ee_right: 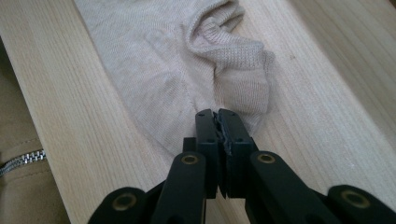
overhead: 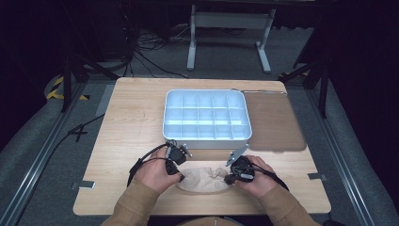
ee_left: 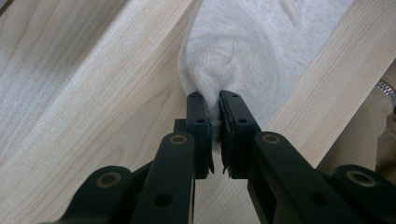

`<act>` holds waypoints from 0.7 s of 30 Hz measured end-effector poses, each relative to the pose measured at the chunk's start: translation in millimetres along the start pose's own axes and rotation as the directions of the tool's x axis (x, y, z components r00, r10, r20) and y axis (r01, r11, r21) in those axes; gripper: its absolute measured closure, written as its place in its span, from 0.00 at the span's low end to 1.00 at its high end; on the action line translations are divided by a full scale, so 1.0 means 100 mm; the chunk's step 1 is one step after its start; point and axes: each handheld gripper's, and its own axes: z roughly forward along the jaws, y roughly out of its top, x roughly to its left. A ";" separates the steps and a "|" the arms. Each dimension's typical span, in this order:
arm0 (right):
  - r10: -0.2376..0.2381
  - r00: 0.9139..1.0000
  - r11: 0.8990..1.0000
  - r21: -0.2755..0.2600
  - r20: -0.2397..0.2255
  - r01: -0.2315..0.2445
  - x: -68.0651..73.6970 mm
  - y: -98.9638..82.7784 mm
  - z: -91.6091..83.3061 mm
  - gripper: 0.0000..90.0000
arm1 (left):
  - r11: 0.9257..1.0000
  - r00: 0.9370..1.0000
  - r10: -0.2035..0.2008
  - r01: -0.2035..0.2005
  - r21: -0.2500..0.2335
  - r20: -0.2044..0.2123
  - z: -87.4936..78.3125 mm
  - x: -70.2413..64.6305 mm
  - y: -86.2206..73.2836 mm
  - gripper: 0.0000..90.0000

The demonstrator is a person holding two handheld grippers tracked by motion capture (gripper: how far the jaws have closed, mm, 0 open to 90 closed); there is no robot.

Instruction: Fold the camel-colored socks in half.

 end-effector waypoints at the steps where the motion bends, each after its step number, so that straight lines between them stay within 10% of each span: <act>1: 0.000 1.000 1.000 0.000 0.001 0.000 0.00 0.00 0.00 0.99 | 1.000 1.000 0.000 0.000 0.000 0.000 -0.01 0.00 0.00 0.92; 21: -0.027 0.998 1.000 -0.013 0.054 0.027 0.08 -0.02 0.01 0.99 | 0.993 0.997 0.068 -0.065 -0.103 0.030 -0.18 -0.15 0.11 0.92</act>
